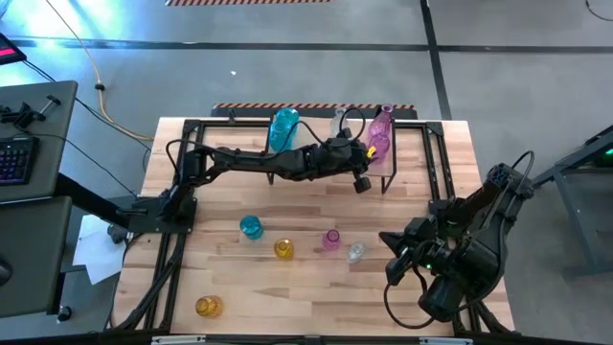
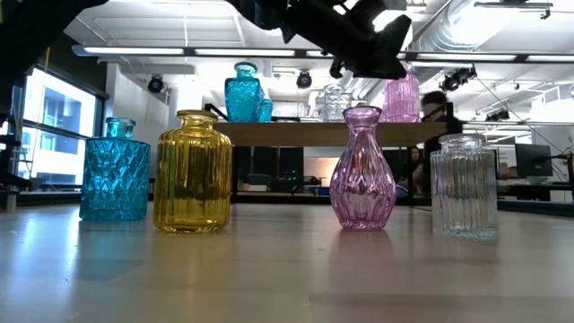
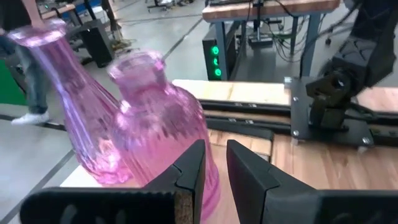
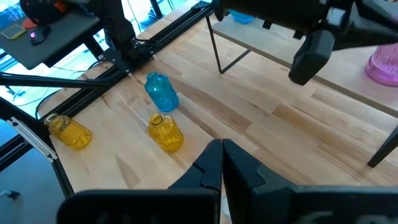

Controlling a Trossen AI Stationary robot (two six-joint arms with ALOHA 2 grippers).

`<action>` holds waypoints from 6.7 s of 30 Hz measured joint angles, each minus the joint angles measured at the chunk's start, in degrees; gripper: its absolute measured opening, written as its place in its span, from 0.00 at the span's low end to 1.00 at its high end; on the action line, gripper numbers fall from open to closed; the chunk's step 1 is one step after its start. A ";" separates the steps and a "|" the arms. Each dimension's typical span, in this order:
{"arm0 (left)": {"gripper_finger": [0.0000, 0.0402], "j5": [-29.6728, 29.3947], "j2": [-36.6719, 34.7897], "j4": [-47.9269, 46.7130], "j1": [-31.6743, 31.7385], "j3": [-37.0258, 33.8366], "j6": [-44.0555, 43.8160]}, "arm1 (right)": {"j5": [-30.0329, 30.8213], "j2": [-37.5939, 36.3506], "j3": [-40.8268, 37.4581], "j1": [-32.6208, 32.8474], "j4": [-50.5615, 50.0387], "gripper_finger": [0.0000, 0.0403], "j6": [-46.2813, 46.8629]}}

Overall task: Sort vases onto shelf
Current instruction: Put the top purple vase on the shelf aligned with the other purple vase, then put the purple transparent vase on the shelf aligned with the other purple vases

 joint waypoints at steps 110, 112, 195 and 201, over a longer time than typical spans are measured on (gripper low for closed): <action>0.14 8.80 -15.88 -12.75 -3.11 -0.04 4.33 | 0.25 0.06 -0.02 -0.01 9.41 0.00 -8.37; 0.14 11.09 -20.49 -19.26 -2.69 -0.14 5.51 | 0.68 0.07 -0.02 -0.01 9.46 0.00 -9.63; 0.14 16.64 -102.73 -46.58 4.80 -54.21 -23.91 | -57.31 33.29 23.76 -36.29 5.71 0.33 -35.31; 0.14 18.05 -102.73 -46.59 4.80 -54.21 -23.89 | -56.22 33.47 23.78 -35.45 5.99 0.33 -34.52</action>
